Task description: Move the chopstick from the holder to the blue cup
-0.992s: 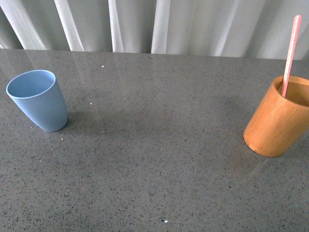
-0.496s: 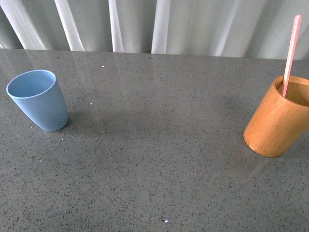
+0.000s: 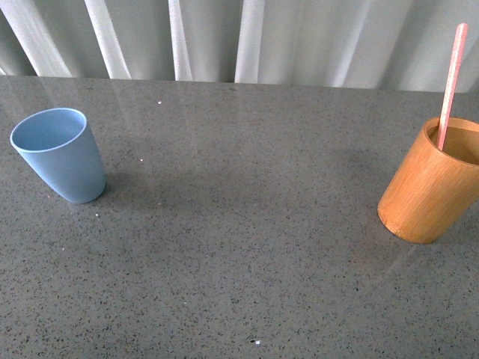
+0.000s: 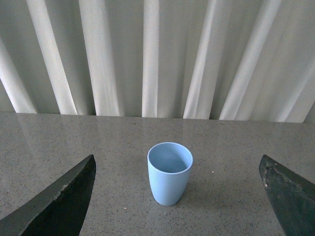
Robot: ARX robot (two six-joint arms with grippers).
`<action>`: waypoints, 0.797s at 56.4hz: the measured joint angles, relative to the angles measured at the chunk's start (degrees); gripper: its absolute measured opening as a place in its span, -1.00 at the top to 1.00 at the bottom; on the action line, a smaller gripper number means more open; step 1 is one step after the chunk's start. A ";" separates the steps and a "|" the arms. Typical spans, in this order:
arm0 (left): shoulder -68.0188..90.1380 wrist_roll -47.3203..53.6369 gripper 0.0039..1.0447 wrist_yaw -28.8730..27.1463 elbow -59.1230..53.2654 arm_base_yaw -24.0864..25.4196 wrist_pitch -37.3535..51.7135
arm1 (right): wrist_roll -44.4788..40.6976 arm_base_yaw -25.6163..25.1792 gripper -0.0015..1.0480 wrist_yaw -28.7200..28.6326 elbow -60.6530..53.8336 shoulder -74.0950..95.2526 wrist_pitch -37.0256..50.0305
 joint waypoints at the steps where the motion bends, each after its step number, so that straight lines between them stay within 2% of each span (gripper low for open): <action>1: 0.00 0.00 -0.87 0.00 0.00 0.00 0.00 | 0.00 0.00 -0.81 0.00 0.00 0.00 0.00; 14: 0.00 0.00 -0.87 0.00 0.00 0.00 0.00 | 0.00 0.00 -0.81 0.00 0.00 0.00 0.00; 15: 0.50 -0.39 -0.87 -0.72 0.22 -0.28 -0.70 | 0.00 0.00 -0.81 0.00 0.00 0.00 0.00; 17: 3.19 -4.20 -0.87 -6.58 2.29 -1.51 -6.84 | 0.00 0.00 -0.81 -0.02 0.00 0.00 0.00; 20: 8.63 -9.51 -0.87 -11.34 5.18 -1.70 -14.10 | 0.02 0.00 -0.81 0.00 0.00 0.00 0.00; 23: 12.02 -13.22 -0.87 -12.24 5.99 -1.05 -16.98 | 0.00 0.00 -0.81 0.02 0.00 0.00 0.00; 28: 16.83 -17.46 -0.87 -11.04 6.34 1.11 -17.27 | 0.00 0.00 -0.81 0.00 0.00 0.00 -0.02; 32: 20.81 -19.06 -0.87 -6.38 7.96 4.07 -16.70 | 0.00 0.00 -0.81 0.02 0.00 0.00 -0.02; 36: 27.89 -17.92 -0.87 -1.16 11.43 8.59 -13.97 | 0.00 0.00 -0.81 -0.04 0.00 0.00 -0.02; 40: 34.99 -16.39 -0.87 1.55 15.61 11.89 -14.38 | 0.00 0.00 -0.81 0.09 0.00 0.00 -0.04; 45: 46.56 -14.29 -0.87 3.69 22.93 13.05 -17.51 | 0.00 0.00 -0.81 0.09 0.00 0.00 -0.04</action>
